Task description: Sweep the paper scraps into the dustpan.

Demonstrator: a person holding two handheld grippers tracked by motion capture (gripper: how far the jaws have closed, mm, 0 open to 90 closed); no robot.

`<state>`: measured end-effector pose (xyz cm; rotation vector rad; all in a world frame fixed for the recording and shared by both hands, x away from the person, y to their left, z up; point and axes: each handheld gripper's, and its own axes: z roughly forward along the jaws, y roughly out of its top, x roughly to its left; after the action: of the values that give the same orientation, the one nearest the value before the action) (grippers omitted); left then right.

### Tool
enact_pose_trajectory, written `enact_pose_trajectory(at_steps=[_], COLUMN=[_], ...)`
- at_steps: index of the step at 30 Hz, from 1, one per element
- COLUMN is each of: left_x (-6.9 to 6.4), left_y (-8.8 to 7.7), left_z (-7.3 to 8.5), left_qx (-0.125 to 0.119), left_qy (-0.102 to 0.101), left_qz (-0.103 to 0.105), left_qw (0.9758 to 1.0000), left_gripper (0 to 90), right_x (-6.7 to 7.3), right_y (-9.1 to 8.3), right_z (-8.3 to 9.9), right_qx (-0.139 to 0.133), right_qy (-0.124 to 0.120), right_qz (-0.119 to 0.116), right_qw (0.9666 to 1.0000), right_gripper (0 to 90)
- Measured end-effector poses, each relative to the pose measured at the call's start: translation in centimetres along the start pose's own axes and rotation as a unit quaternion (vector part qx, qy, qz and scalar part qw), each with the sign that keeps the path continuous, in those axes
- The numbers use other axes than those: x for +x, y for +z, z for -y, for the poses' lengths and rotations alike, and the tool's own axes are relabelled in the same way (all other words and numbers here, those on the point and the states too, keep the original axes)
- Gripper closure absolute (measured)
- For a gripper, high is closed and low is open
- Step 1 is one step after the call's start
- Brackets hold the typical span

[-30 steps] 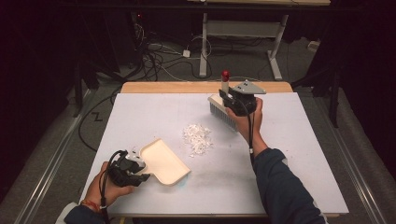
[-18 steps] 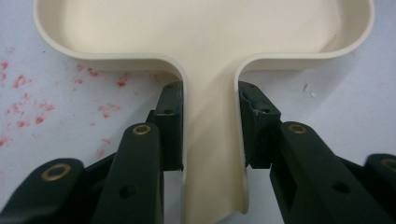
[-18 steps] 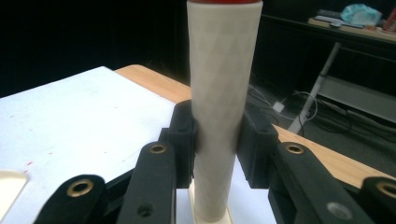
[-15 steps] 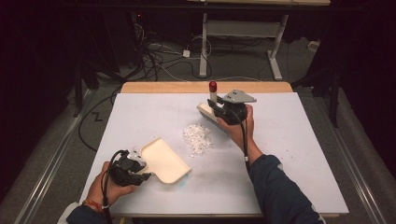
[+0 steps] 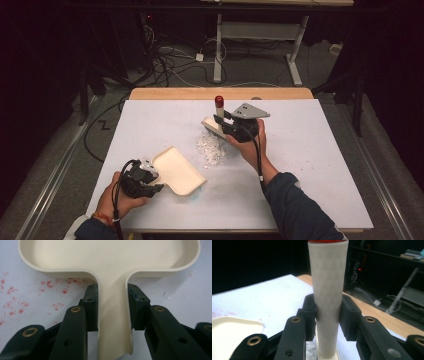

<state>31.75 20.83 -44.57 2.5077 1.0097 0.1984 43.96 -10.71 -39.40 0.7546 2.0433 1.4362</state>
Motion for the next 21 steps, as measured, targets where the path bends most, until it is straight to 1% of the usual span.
enact_pose_trajectory(at_steps=[4, 7, 8, 10, 11, 12, 14, 17, 18, 19, 20, 21], left_x=[0.0, 0.0, -0.1, -0.1, -0.1, -0.1, -0.1, -0.1, -0.2, -0.2, -0.2, -0.2], left_y=[0.2, 0.4, 0.4, 0.5, 0.5, 0.5, 0.6, 0.7, 0.7, 0.8, 0.8, 0.8], left_z=[-0.2, -0.3, -0.4, -0.4, -0.4, -0.4, -0.3, -0.4, -0.4, -0.4, -0.5, -0.5], left_qx=[-0.002, -0.001, 0.000, 0.002, 0.001, 0.001, -0.001, 0.004, 0.006, 0.005, 0.005, 0.007], left_qy=[0.000, 0.001, 0.001, 0.000, 0.001, 0.002, 0.000, 0.003, 0.003, 0.003, 0.003, 0.003], left_qz=[0.000, -0.001, -0.001, -0.001, -0.001, -0.002, -0.001, -0.002, -0.004, -0.004, -0.003, -0.004], left_qw=[1.0000, 1.0000, 1.0000, 1.0000, 1.0000, 1.0000, 1.0000, 1.0000, 1.0000, 1.0000, 1.0000, 1.0000], left_gripper=[63.1, 63.0, 63.0, 63.0, 63.0, 63.0, 63.0, 63.0, 63.0, 63.0, 63.0, 63.0], right_x=[0.5, 1.3, 1.3, 2.0, 2.0, 2.5, 2.7, 3.3, 3.5, 3.9, 4.2, 4.5], right_y=[-0.1, -0.2, -0.2, -0.3, -0.3, -0.4, -0.5, -0.7, -0.7, -0.7, -0.7, -0.7], right_z=[0.0, 0.0, 0.0, 0.0, 0.0, 0.1, 0.1, 0.2, 0.1, 0.1, 0.1, 0.0], right_qx=[0.000, -0.002, -0.002, -0.002, -0.002, -0.004, -0.006, -0.010, -0.012, -0.013, -0.014, -0.014], right_qy=[-0.002, 0.002, 0.002, -0.001, -0.001, 0.001, 0.003, 0.011, 0.009, 0.013, 0.016, 0.012], right_qz=[-0.001, -0.011, -0.011, -0.017, -0.017, -0.019, -0.021, -0.030, -0.032, -0.047, -0.052, -0.057], right_qw=[1.0000, 0.9999, 0.9999, 0.9999, 0.9999, 0.9998, 0.9998, 0.9994, 0.9994, 0.9987, 0.9984, 0.9982], right_gripper=[69.9, 69.9, 69.9, 69.6, 69.6, 69.5, 69.5, 69.6, 69.7, 69.7, 69.7, 69.7])
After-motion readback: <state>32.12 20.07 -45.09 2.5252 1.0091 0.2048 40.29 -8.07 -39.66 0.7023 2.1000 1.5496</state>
